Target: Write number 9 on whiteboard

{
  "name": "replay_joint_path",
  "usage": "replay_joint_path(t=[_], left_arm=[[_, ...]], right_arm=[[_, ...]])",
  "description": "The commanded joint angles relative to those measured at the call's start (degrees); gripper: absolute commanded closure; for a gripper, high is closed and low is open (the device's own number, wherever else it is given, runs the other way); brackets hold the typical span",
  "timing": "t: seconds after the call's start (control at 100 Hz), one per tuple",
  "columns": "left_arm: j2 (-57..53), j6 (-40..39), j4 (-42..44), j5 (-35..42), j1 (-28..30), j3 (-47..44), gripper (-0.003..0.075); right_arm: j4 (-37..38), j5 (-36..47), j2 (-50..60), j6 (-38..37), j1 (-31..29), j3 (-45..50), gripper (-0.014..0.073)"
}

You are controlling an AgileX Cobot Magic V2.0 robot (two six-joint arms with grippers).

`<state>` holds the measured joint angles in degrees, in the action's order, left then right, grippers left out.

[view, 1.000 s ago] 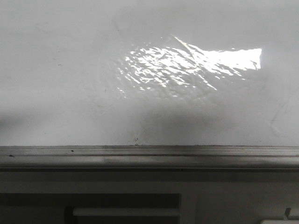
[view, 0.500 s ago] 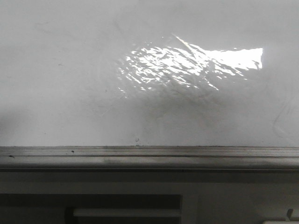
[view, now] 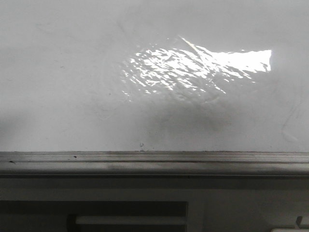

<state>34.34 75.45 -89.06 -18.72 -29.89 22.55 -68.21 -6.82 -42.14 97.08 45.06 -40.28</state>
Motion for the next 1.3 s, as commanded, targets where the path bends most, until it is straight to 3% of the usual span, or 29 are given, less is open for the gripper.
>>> replay_joint_path(t=[0.0,0.05,0.1,0.15,0.32,0.41,0.69,1.05,1.29], left_arm=[[-0.03,-0.53,-1.82,-0.36,0.09,1.47,0.0741],[-0.03,-0.53,-1.82,-0.36,0.09,1.47,0.0741],[-0.03,-0.53,-1.82,-0.36,0.09,1.47,0.0741],[-0.03,-0.43,-1.82,-0.36,0.09,1.47,0.0741],[-0.03,-0.43,-1.82,-0.36,0.09,1.47,0.0741],[-0.03,-0.43,-1.82,-0.36,0.09,1.47,0.0741],[-0.03,-0.43,-1.82,-0.26,0.09,1.47,0.0741],[-0.03,-0.43,-1.82,-0.15,0.09,1.47,0.0741],[-0.03,-0.43,-1.82,-0.15,0.09,1.47,0.0741]], right_arm=[[-0.36,2.41,1.45,-0.71,0.04,0.59,0.0634],[1.86,3.57,2.08,-3.77,0.04,2.15,0.0634],[8.55,5.37,2.64,-11.77,0.04,3.61,0.0634],[19.44,6.82,3.43,-23.31,0.18,4.71,0.0634],[67.6,15.67,4.48,-68.86,1.33,7.37,0.0634],[81.66,21.79,4.21,-80.88,1.21,9.63,0.0634],[73.95,26.13,3.84,-80.9,-2.92,11.28,0.0634],[71.75,24.58,3.1,-80.9,-10.83,11.38,0.0636],[69.92,27.48,3.09,-80.9,-11.51,15.98,0.0636]])
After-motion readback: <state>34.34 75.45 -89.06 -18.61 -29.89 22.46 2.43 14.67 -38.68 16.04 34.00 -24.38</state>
